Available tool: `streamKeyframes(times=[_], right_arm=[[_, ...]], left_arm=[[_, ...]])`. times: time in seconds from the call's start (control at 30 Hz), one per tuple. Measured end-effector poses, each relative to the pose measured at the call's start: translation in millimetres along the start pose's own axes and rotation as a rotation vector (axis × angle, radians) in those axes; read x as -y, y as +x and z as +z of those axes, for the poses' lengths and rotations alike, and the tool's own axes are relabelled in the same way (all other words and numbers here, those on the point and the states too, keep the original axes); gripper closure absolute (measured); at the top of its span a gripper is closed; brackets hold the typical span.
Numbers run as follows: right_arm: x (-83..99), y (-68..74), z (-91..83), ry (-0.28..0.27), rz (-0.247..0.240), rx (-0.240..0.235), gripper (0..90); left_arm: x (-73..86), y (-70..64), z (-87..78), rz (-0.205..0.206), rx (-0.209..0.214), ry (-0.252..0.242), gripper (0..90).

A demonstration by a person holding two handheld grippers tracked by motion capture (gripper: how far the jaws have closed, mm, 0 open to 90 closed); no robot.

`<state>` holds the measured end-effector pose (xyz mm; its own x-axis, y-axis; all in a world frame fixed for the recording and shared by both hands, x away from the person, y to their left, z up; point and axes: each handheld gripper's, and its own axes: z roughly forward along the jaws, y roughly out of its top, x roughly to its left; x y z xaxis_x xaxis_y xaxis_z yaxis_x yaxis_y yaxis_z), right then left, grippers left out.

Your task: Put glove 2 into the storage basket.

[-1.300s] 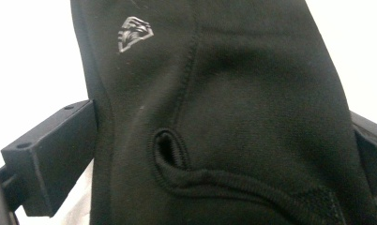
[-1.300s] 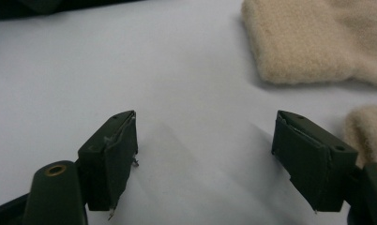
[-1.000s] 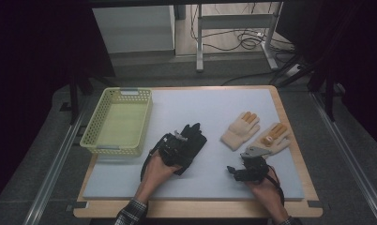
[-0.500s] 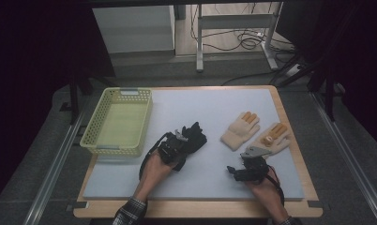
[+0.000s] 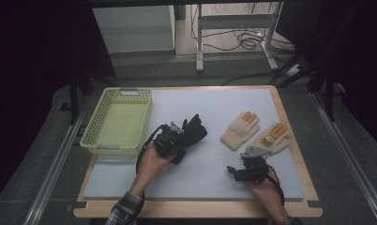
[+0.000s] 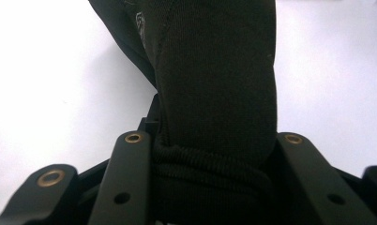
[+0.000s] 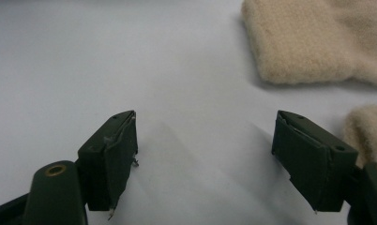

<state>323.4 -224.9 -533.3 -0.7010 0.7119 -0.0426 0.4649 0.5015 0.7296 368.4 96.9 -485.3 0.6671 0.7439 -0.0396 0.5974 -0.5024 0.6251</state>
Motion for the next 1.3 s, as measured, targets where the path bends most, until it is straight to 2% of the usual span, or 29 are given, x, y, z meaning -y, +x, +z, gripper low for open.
streamKeyframes(times=[0.33,0.5,0.67,0.77,0.8,1.03,1.07,1.2,1.3], right_arm=[[0.0,-0.1,0.0,-0.001,-0.001,0.001,22.3],[0.0,-0.1,0.0,-0.001,-0.001,0.0,22.2],[0.0,-0.1,0.0,-0.001,-0.001,0.0,22.2],[0.1,-0.2,0.1,-0.001,-0.003,0.001,22.2],[0.1,-0.2,0.0,-0.002,-0.003,0.0,22.2],[0.1,-0.1,0.2,-0.004,-0.002,0.0,22.2],[0.1,-0.1,0.2,-0.004,-0.002,0.0,22.2],[0.1,-0.1,0.3,-0.004,-0.002,0.0,22.2],[0.1,-0.1,0.3,-0.004,-0.002,0.0,22.2]], left_arm=[[-14.6,17.8,-26.7,-0.028,-0.029,-0.041,62.1],[-20.3,29.8,-40.4,-0.039,-0.064,-0.041,61.8],[-23.1,46.5,-57.6,-0.067,-0.101,-0.056,61.6],[-22.1,57.8,-67.7,-0.089,-0.121,-0.068,61.5],[-22.1,57.8,-67.7,-0.089,-0.121,-0.068,61.4],[-12.0,88.8,-89.1,-0.132,-0.21,-0.067,60.4],[-12.0,88.8,-89.1,-0.132,-0.21,-0.067,60.3],[-1.7,114.6,-102.3,-0.187,-0.248,-0.075,60.0],[3.9,128.2,-106.9,-0.21,-0.273,-0.07,59.8]])
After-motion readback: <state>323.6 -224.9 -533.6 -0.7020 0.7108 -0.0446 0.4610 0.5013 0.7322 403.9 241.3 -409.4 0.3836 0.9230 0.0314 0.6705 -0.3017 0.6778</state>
